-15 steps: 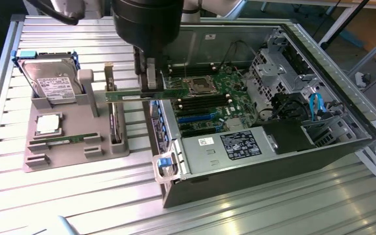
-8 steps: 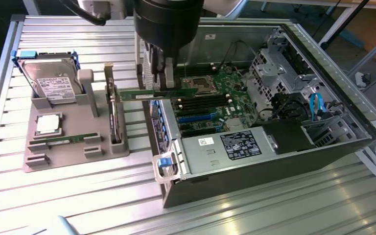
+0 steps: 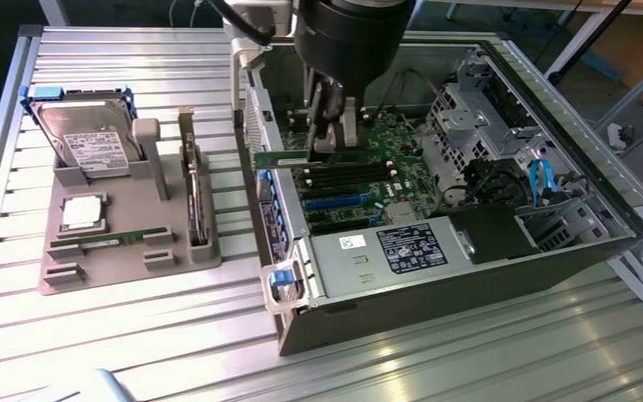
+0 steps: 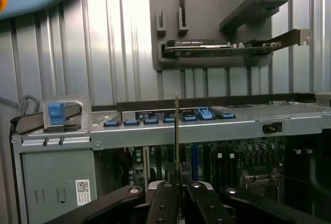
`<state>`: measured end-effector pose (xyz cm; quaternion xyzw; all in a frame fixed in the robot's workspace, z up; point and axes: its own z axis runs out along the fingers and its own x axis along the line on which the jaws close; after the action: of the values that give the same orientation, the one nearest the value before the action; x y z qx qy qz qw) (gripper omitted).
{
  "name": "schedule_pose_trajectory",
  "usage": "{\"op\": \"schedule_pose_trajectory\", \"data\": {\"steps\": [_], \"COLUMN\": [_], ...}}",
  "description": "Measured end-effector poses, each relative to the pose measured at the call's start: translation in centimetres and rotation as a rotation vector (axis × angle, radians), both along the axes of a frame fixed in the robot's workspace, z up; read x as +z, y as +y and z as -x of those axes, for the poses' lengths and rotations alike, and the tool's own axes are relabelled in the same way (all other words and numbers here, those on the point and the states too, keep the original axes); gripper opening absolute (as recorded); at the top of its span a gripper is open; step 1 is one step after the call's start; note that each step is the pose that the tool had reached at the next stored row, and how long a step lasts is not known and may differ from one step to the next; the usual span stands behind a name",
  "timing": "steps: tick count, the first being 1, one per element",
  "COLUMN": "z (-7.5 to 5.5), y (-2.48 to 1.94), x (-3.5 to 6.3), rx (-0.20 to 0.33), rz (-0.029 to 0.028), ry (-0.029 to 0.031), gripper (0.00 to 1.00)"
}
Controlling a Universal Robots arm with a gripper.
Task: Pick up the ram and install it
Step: 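Pick up the ram and move it above insertion slot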
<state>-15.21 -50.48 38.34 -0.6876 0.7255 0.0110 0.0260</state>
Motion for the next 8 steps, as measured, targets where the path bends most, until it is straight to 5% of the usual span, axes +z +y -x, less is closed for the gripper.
{"op": "schedule_pose_trajectory", "data": {"steps": [8], "z": [-3.6], "y": [0.06], "x": [-0.13], "rx": [0.0], "rz": [0.0], "ry": [0.0022], "gripper": [0.13]}}
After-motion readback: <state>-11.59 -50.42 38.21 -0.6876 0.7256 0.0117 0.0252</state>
